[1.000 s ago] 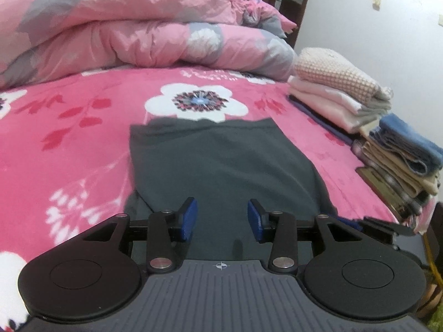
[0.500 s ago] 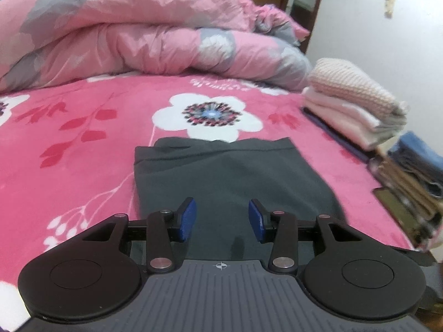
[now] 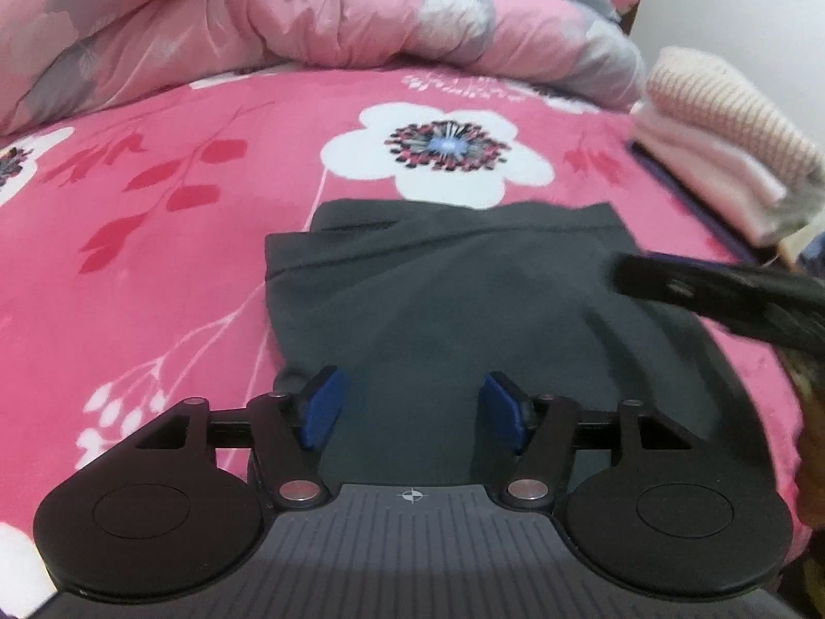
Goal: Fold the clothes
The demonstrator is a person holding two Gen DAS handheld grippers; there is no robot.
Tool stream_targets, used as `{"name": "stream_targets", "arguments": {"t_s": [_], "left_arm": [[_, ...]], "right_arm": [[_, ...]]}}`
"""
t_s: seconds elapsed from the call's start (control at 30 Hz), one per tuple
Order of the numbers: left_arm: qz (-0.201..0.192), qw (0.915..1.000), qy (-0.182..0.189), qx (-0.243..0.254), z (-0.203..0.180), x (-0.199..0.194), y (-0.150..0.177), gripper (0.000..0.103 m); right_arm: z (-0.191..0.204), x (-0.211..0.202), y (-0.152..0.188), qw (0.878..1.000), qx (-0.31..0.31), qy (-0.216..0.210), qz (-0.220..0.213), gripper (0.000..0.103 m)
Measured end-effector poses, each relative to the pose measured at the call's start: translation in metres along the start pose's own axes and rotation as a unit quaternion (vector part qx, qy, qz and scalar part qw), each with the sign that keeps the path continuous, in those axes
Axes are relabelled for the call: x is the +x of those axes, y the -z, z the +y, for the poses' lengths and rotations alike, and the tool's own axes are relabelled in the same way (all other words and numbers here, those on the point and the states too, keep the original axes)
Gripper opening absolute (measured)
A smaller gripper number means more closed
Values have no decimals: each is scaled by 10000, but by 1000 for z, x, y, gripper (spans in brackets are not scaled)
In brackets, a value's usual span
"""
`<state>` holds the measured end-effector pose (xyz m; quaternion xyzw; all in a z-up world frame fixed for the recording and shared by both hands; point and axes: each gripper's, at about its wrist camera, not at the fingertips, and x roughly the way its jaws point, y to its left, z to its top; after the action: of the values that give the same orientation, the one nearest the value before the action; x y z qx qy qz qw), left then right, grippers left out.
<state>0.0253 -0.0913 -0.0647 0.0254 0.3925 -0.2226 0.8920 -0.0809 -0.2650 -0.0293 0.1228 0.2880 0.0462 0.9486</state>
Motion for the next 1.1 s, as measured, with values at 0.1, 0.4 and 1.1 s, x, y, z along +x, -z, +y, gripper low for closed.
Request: {"name": "stream_targets", "arguments": {"t_s": [0.1,0.4,1.1], "left_arm": [[57,9998,-149,88,-6,2,0,71],[159,9977,-526,401,-23,3,2,83],[179,9931,-1047,503,-32,1,9,100]], "right_arm": [[-5,42,-1,9992,122,7,374,38],[-16,27,2,9983,487,-12,331,38],[15,-65,73,9977,-596,328,-69,40]]}}
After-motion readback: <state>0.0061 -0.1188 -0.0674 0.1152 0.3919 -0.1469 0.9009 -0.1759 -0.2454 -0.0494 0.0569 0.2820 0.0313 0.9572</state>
